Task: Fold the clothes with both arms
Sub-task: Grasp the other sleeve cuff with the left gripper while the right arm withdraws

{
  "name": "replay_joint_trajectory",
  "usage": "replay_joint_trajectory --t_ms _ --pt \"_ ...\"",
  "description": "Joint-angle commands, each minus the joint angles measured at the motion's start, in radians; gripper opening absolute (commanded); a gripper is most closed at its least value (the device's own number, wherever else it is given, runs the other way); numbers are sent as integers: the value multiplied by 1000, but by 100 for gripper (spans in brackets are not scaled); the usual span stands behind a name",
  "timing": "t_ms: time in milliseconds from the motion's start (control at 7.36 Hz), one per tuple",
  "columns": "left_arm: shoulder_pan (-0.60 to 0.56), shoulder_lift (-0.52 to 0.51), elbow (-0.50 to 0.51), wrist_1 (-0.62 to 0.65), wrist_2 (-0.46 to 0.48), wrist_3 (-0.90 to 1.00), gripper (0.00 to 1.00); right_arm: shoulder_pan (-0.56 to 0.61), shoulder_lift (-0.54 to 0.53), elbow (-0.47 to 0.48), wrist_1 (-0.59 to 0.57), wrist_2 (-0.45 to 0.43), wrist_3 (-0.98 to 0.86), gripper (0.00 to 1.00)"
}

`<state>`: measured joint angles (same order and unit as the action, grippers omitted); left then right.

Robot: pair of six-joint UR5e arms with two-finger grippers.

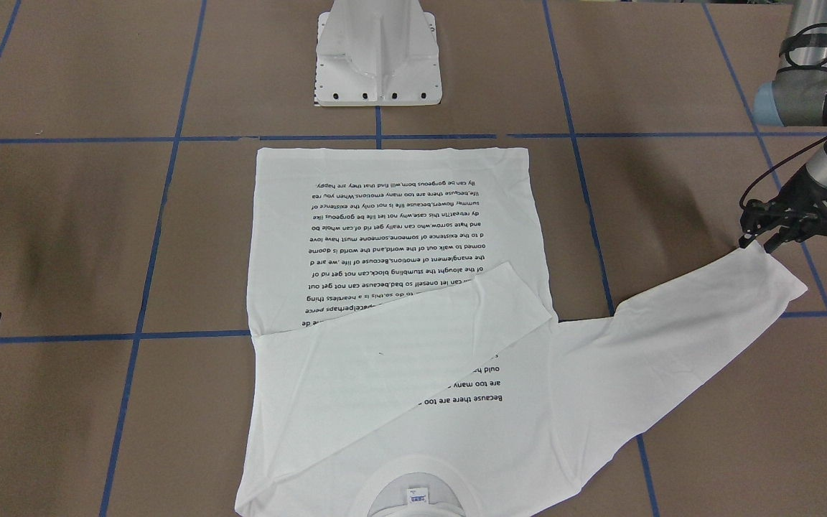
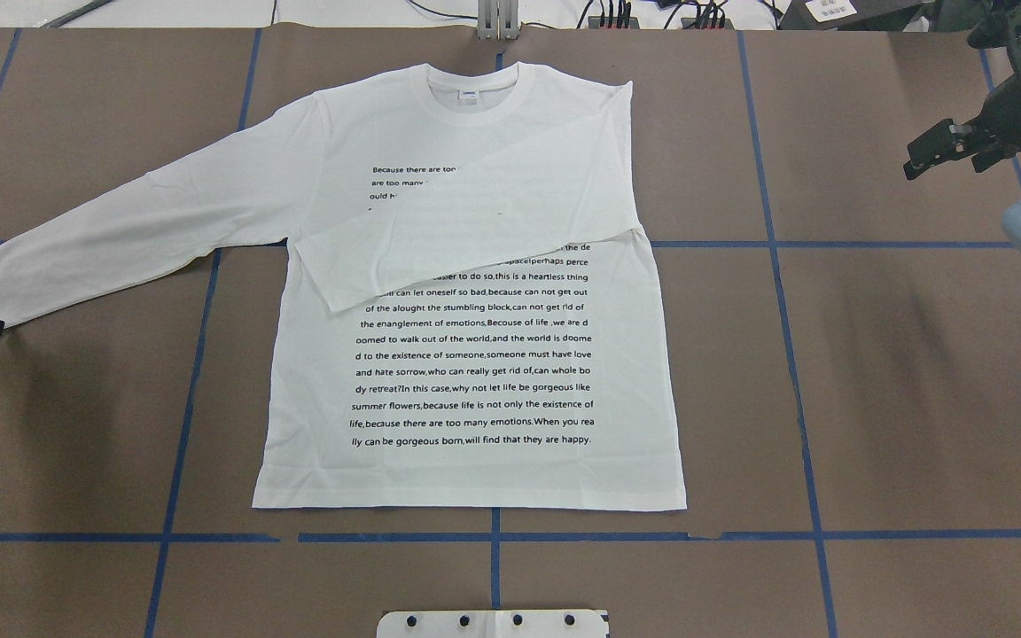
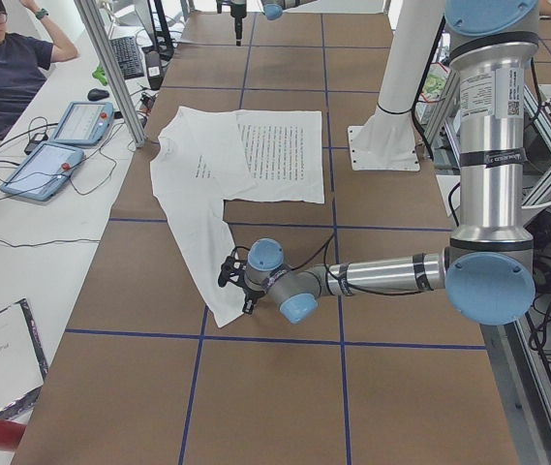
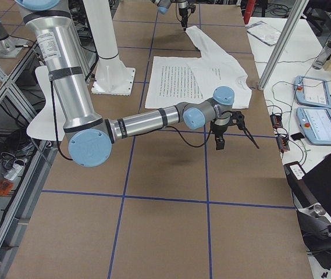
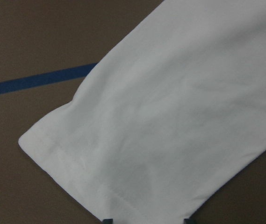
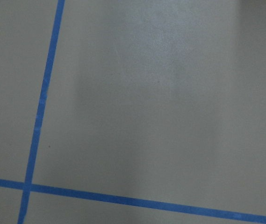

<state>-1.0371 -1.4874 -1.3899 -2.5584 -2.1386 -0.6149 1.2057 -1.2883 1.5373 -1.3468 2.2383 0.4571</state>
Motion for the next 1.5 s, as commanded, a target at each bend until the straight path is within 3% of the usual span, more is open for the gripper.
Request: replay_joint_trajectory --t_ms 0,544,1088,1223,1359 --pt "0 1 0 0 2 0 30 0 0 0 0 1 0 100" --pt "2 1 0 0 2 0 24 0 0 -2 0 0 2 100" --pt "17 1 0 0 2 1 26 0 0 -8 2 0 2 100" --pt "16 1 0 0 2 0 8 0 1 -8 2 1 2 100" --pt "16 1 -1 0 2 0 0 0 1 -6 2 1 2 100"
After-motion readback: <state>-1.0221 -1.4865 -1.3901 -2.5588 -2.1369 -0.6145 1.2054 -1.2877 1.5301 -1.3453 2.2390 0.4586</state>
